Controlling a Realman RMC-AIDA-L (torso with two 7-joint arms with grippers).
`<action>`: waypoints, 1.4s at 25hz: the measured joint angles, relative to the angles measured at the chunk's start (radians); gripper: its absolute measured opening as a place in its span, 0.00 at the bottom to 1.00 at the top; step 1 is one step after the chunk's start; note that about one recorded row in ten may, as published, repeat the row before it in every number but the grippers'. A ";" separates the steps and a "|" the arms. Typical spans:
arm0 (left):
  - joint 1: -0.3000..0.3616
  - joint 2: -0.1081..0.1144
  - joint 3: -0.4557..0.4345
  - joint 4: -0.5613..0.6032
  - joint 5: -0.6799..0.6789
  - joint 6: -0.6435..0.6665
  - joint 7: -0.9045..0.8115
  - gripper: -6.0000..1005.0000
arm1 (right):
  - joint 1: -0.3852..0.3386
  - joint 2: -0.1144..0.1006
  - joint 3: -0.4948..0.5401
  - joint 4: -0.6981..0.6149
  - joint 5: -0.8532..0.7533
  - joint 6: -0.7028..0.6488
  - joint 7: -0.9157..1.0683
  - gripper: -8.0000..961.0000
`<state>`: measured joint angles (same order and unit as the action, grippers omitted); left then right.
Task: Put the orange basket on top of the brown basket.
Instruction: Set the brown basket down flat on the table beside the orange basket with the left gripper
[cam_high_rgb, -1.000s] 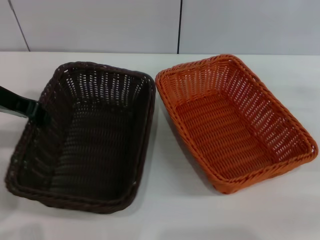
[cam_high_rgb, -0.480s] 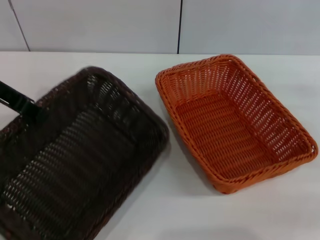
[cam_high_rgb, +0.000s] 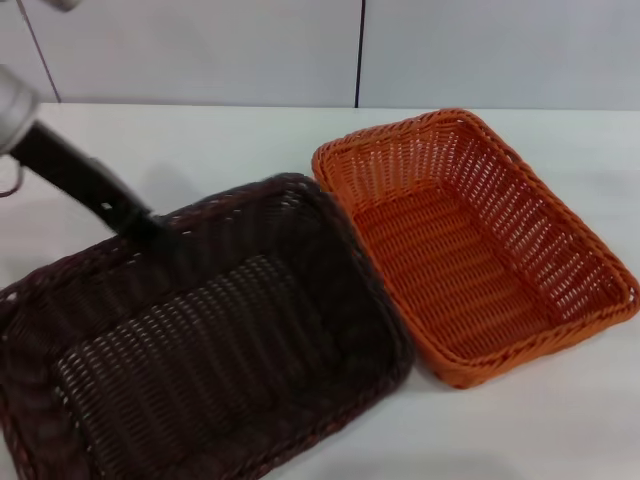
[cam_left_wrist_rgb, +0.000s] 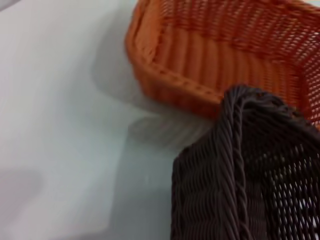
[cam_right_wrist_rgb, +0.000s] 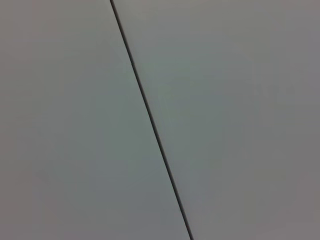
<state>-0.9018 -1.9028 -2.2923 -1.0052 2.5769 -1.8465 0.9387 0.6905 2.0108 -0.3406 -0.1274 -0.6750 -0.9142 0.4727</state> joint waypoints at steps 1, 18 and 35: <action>-0.034 -0.008 0.005 0.040 0.000 0.029 0.016 0.22 | -0.003 -0.001 0.000 0.001 0.000 0.000 0.000 0.74; -0.228 -0.093 0.018 0.273 0.008 0.256 0.024 0.25 | -0.017 -0.023 0.002 0.031 0.000 0.001 0.000 0.74; -0.201 -0.110 0.050 0.217 0.019 0.342 -0.103 0.38 | -0.025 -0.044 0.008 0.030 0.001 0.048 -0.003 0.74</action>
<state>-1.1029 -2.0129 -2.2425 -0.7886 2.5959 -1.5049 0.8362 0.6657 1.9673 -0.3326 -0.0977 -0.6737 -0.8663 0.4693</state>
